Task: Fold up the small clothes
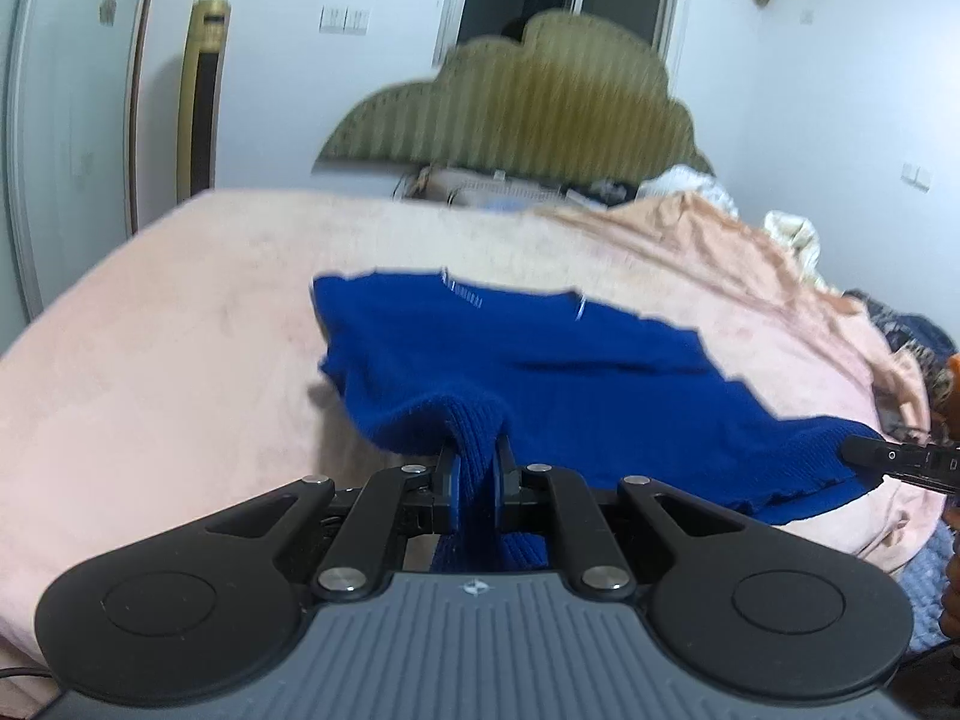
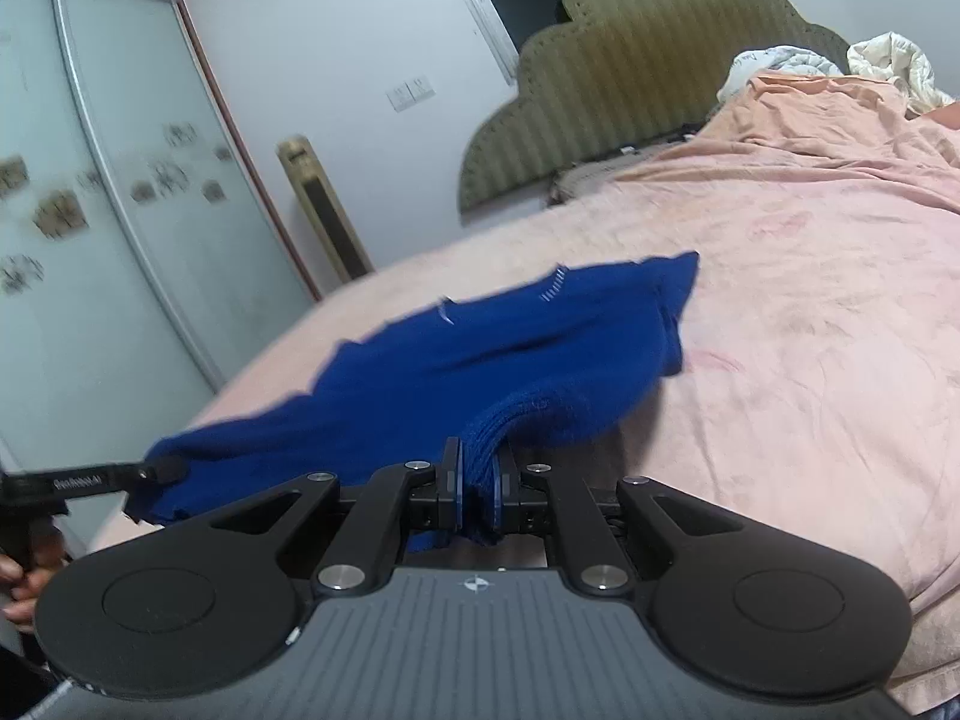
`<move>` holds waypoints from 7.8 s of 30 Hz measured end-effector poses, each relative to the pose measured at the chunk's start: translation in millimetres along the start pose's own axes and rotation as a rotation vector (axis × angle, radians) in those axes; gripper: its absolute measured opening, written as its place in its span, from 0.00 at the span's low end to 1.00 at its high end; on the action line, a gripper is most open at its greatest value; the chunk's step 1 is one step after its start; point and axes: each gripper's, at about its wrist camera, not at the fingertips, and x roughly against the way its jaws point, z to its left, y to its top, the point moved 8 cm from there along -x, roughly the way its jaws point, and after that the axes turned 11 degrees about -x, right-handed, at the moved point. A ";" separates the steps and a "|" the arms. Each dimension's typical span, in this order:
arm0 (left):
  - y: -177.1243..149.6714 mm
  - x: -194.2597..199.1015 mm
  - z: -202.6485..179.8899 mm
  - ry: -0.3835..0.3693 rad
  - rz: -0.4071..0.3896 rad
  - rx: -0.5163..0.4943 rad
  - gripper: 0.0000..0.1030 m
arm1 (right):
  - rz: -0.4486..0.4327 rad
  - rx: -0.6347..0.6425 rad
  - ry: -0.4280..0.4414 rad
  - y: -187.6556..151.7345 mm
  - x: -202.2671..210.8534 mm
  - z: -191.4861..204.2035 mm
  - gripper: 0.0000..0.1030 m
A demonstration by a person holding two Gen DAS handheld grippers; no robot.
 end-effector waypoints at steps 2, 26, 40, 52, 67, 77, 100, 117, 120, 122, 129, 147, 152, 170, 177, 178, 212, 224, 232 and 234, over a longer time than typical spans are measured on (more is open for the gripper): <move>8.0 16.2 0.7 -0.011 -0.044 -0.003 0.09 | -0.012 -0.024 0.047 6.7 12.1 6.6 0.12; 47.9 -1.0 9.7 -0.002 -0.070 0.068 0.09 | -0.131 0.010 0.123 57.1 19.3 38.7 0.12; 93.7 -74.6 25.7 -0.055 0.076 0.057 0.09 | -0.111 -0.054 0.064 87.1 -30.8 7.5 0.12; 140.1 -232.8 40.1 0.077 0.161 -0.056 0.09 | -0.107 -0.126 -0.051 150.8 -160.0 -44.2 0.12; 128.3 -325.4 98.6 0.169 0.298 0.003 0.71 | 0.004 -0.236 -0.259 172.6 -304.0 -111.2 0.42; 93.9 -254.6 133.0 0.204 0.252 -0.032 0.77 | -0.017 -0.044 -0.269 158.9 -248.8 -98.0 0.65; 17.8 -173.2 93.5 -0.074 0.140 -0.180 0.77 | 0.040 -0.020 -0.312 101.6 -158.1 -107.1 0.86; 20.1 -176.6 95.6 -0.236 0.134 -0.090 0.05 | 0.035 -0.047 -0.307 65.9 -124.9 -92.7 0.08; 19.2 -160.7 96.4 -0.222 0.136 -0.182 0.04 | -0.001 -0.028 -0.322 77.8 -109.0 -87.3 0.04; 6.2 -161.8 97.4 -0.192 0.187 -0.257 0.02 | 0.021 0.002 -0.338 78.2 -104.3 -87.1 0.04; 3.7 -149.5 114.2 -0.160 0.193 -0.249 0.03 | 0.060 -0.007 -0.429 65.4 -109.6 -101.2 0.24; 1.6 -201.0 84.2 -0.112 0.264 -0.246 0.09 | 0.143 0.289 -0.438 57.2 -225.6 -49.3 0.65; -1.8 -166.2 119.0 -0.120 0.234 -0.086 0.11 | 0.050 0.250 -0.451 65.7 -193.0 -43.7 0.68; -25.5 -188.4 125.8 -0.120 0.138 0.576 0.14 | 0.193 0.543 -0.192 -17.6 -218.6 70.5 0.83; -11.7 -168.3 115.8 0.033 0.171 0.290 0.10 | 0.197 0.468 -0.191 -9.2 -216.3 51.4 0.84; -5.3 -164.0 111.4 0.056 0.172 0.234 0.10 | 0.184 0.450 -0.187 -2.1 -214.0 48.6 0.85; 54.2 -303.0 88.9 0.296 0.172 -0.095 0.63 | 0.098 0.295 -0.418 60.2 -293.9 -35.7 1.00; 50.4 -302.7 91.8 0.313 0.145 -0.073 0.71 | 0.082 0.287 -0.411 54.2 -290.8 -36.3 1.00; 48.1 -302.1 94.2 0.303 0.132 -0.047 0.73 | 0.082 0.285 -0.409 54.3 -290.6 -36.7 1.00; 47.5 -302.0 95.7 0.298 0.132 -0.033 0.75 | 0.082 0.285 -0.409 54.2 -290.8 -36.6 1.00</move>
